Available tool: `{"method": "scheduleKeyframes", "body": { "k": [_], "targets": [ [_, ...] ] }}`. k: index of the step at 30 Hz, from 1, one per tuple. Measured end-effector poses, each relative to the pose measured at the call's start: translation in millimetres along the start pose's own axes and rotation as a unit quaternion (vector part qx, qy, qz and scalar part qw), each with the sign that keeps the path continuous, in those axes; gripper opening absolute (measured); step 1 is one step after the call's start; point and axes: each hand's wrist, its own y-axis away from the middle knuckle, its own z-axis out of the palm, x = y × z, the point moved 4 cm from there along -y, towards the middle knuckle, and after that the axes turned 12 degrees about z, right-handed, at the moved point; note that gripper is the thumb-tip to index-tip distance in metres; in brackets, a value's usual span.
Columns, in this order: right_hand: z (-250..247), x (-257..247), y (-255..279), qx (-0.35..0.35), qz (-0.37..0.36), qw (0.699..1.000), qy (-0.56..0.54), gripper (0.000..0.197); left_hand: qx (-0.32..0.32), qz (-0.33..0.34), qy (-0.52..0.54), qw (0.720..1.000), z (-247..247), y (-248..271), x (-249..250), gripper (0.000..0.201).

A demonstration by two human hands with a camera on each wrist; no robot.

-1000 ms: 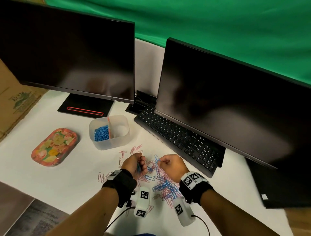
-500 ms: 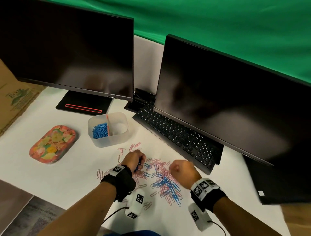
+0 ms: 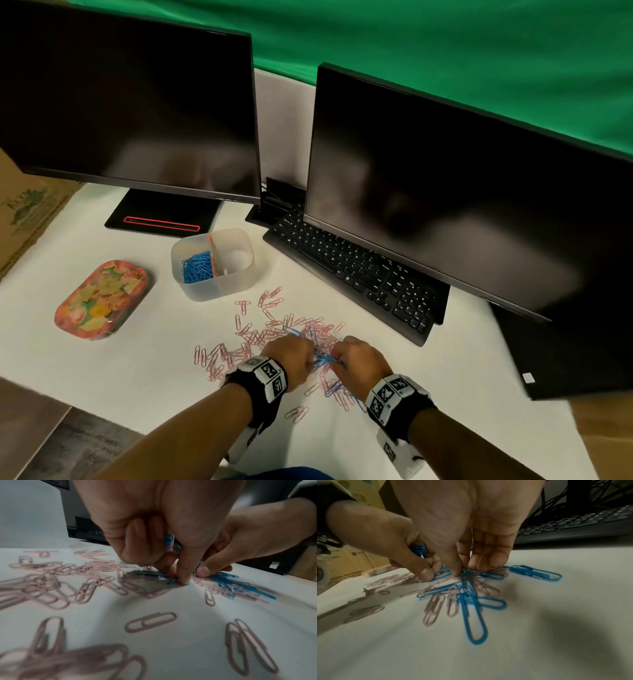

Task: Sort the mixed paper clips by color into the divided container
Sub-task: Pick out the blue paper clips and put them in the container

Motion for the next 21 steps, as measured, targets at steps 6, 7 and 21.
{"method": "scheduleKeyframes", "body": {
  "k": [6,7,21],
  "targets": [
    [-7.3,14.9,-5.1,-0.015,0.059,0.989,-0.132,0.011,0.035,0.005,0.043,0.998,-8.7,0.4,-11.2,0.018],
    [-8.9,16.2,-5.3,-0.026,0.070,0.984,-0.162,0.011,0.043,0.002,0.066,0.997,-10.3,1.1,-12.4,0.016],
    [-39.3,-14.9,-19.9,-0.127,0.039,0.926,-0.353,0.009,0.197,-0.026,0.463,0.864,-52.6,17.3,-18.5,0.013]
  ]
}}
